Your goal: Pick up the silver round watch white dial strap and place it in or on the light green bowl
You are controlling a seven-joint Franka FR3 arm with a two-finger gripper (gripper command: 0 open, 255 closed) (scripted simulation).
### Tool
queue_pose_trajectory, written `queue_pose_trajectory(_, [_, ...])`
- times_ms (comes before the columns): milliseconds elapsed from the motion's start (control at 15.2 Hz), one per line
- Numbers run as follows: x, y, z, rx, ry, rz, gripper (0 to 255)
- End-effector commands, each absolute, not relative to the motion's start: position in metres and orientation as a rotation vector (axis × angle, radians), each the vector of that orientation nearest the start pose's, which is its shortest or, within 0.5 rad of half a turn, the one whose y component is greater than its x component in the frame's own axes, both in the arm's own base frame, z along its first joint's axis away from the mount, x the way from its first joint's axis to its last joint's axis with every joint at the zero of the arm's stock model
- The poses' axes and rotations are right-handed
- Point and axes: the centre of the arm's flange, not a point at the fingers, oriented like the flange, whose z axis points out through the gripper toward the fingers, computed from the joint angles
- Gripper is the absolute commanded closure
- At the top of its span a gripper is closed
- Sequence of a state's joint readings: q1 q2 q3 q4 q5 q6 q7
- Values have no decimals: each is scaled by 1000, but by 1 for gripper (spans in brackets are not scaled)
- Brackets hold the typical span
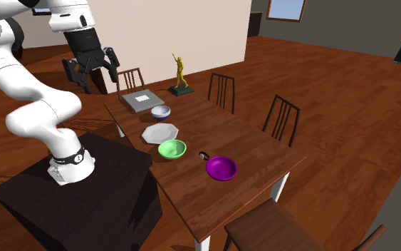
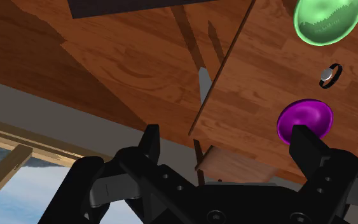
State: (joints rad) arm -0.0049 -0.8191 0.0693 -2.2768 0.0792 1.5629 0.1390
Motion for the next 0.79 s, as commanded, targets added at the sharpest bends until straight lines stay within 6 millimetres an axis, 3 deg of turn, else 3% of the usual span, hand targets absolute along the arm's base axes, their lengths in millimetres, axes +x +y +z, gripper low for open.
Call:
queue_pose_trajectory(0, [296, 36, 636, -3097, 138, -156, 0])
queue_pose_trajectory(726, [351, 115, 527, -3097, 106, -123, 0])
